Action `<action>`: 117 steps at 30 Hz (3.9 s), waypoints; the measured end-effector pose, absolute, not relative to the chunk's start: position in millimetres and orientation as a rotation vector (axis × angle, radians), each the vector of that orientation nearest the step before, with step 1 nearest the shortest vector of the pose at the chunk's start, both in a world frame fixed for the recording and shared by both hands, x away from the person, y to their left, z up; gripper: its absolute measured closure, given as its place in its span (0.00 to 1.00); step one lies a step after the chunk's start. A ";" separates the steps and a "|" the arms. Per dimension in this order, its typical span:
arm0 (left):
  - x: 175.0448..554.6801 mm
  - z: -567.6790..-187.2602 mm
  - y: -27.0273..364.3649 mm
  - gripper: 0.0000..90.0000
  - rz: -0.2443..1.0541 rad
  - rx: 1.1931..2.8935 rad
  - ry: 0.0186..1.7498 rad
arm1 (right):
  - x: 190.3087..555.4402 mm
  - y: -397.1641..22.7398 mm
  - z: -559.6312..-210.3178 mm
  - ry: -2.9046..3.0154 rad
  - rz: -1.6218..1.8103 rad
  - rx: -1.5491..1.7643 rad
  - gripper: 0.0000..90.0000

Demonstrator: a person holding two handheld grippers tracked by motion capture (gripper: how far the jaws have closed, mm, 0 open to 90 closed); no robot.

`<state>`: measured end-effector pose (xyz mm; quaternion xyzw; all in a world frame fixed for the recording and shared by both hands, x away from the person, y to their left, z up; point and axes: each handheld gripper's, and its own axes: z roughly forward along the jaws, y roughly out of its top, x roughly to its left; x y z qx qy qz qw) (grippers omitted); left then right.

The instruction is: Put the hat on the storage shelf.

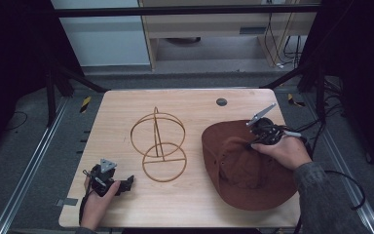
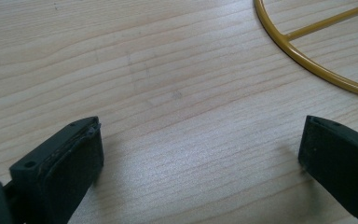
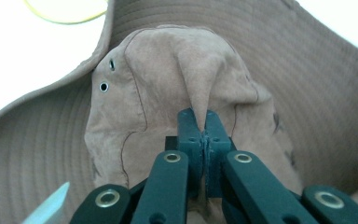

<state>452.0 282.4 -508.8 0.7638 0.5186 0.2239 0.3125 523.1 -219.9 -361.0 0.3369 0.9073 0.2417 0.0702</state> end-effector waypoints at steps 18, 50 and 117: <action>461.9 -508.6 284.6 0.00 0.588 2.020 1.356 | 514.4 -219.1 -320.4 2.643 0.897 0.960 0.99; 461.6 -508.8 284.0 0.00 0.591 2.014 1.361 | 496.4 -227.7 -271.9 2.535 1.042 0.941 0.99; 461.8 -508.7 284.0 0.00 0.590 2.014 1.362 | 491.2 -126.3 -187.6 2.303 1.400 0.809 0.99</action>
